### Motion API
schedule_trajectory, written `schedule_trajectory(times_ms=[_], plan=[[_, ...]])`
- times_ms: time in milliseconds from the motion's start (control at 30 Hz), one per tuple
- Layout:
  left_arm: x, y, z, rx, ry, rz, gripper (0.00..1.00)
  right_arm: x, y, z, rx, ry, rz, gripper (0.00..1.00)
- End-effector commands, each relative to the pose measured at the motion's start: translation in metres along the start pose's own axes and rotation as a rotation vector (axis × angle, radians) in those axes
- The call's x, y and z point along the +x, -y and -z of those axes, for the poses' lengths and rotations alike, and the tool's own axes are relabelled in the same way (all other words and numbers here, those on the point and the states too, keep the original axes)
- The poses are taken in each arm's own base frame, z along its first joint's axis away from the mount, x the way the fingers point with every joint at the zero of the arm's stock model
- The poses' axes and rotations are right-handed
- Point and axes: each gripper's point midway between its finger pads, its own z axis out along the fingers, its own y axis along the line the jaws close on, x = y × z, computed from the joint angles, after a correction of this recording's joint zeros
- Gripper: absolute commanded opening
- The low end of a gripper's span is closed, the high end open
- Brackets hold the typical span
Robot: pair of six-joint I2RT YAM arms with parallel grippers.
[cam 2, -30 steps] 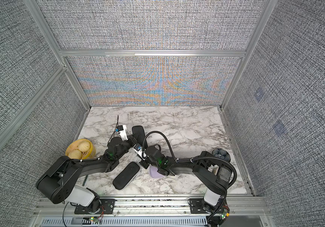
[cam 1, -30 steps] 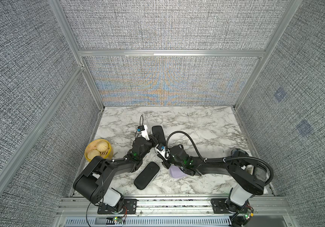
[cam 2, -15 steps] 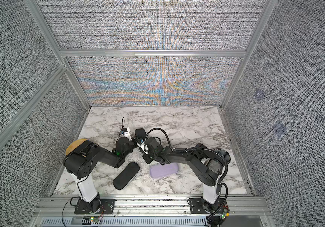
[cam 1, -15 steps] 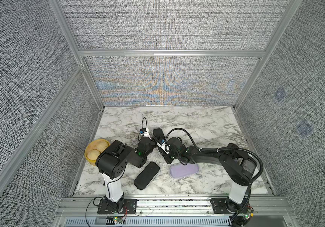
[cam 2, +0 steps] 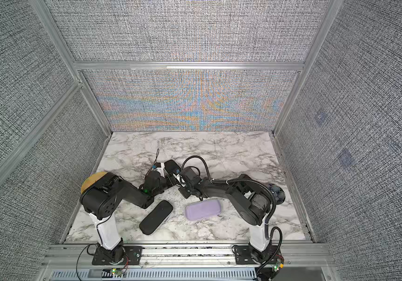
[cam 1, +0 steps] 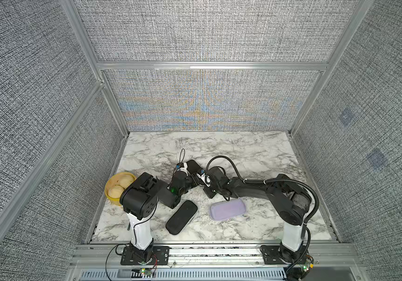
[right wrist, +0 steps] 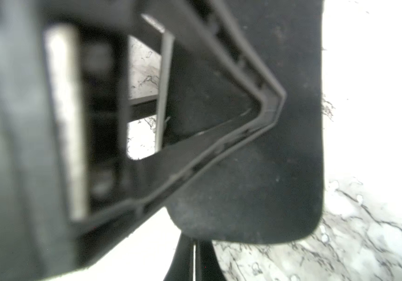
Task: Put umbrellas into zippered umbrella sleeves
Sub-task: Place the umbrella sleeve at the center of the board.
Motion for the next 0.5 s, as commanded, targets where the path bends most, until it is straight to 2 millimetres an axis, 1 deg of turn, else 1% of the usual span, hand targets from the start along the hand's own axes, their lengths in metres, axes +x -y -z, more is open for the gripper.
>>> schedule_trajectory(times_ms=[0, 33, 67, 100, 167, 400, 467], plan=[[0.008, 0.005, 0.008, 0.026, -0.042, -0.038, 0.64, -0.018, 0.018, 0.003, 0.078, 0.065, -0.01, 0.0], [0.005, 0.004, 0.011, 0.013, -0.035, -0.041, 0.7, -0.016, 0.023, 0.003, 0.093, 0.058, -0.011, 0.0], [0.003, 0.004, 0.015, 0.001, -0.032, -0.048, 0.74, -0.014, 0.029, 0.002, 0.11, 0.048, -0.014, 0.0], [0.001, 0.003, 0.018, -0.008, -0.03, -0.056, 0.76, -0.011, 0.034, 0.002, 0.121, 0.04, -0.018, 0.0], [-0.006, 0.003, 0.027, -0.033, -0.015, -0.072, 0.83, -0.008, 0.044, 0.004, 0.133, 0.035, -0.031, 0.0], [-0.027, -0.001, 0.054, -0.112, 0.031, -0.127, 0.87, -0.002, 0.071, 0.004, 0.146, 0.028, -0.065, 0.0], [-0.036, -0.005, 0.063, -0.171, 0.042, -0.157, 0.88, 0.0, 0.08, 0.003, 0.153, 0.02, -0.075, 0.0]])
